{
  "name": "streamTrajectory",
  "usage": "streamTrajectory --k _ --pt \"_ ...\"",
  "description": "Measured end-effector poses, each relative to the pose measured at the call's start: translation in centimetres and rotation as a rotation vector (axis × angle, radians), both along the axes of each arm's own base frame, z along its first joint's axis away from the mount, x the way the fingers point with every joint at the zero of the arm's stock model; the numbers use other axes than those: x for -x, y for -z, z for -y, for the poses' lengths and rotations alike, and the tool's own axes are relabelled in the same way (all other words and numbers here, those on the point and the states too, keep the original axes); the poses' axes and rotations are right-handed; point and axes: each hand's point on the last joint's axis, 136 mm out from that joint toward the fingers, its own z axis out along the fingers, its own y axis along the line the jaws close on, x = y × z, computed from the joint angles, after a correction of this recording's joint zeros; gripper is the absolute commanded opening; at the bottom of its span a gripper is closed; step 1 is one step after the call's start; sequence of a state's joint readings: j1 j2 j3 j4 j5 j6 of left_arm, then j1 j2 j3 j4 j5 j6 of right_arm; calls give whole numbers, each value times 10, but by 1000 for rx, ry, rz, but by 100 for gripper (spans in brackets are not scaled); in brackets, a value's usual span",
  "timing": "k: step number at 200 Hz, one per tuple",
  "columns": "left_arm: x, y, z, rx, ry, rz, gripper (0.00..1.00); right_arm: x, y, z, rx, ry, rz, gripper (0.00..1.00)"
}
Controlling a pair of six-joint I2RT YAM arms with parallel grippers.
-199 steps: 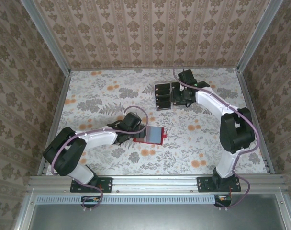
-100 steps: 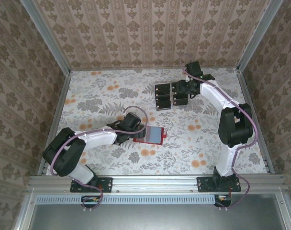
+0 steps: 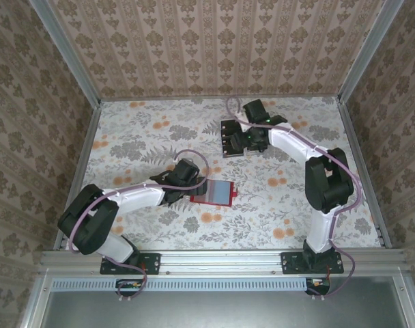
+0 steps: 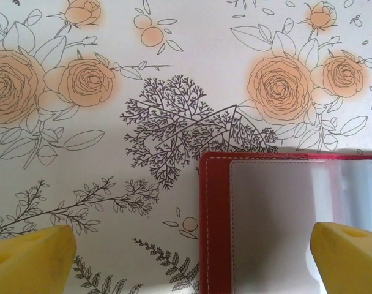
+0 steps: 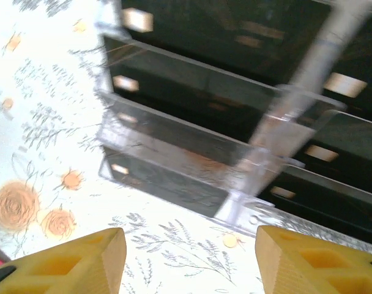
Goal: Put the credit cards into the card holder
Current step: Move the storage box to the top-center of the table.
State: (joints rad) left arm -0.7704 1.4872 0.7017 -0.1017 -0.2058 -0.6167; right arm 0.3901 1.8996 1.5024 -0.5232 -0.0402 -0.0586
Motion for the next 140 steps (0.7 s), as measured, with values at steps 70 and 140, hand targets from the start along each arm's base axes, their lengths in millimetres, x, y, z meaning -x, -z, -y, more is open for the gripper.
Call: streamTrajectory --k 70,140 --pt "-1 -5 0 15 -6 9 100 -3 19 -13 190 -176 51 57" --pt "-3 -5 -4 16 -23 6 100 -22 20 -29 224 -235 93 56"
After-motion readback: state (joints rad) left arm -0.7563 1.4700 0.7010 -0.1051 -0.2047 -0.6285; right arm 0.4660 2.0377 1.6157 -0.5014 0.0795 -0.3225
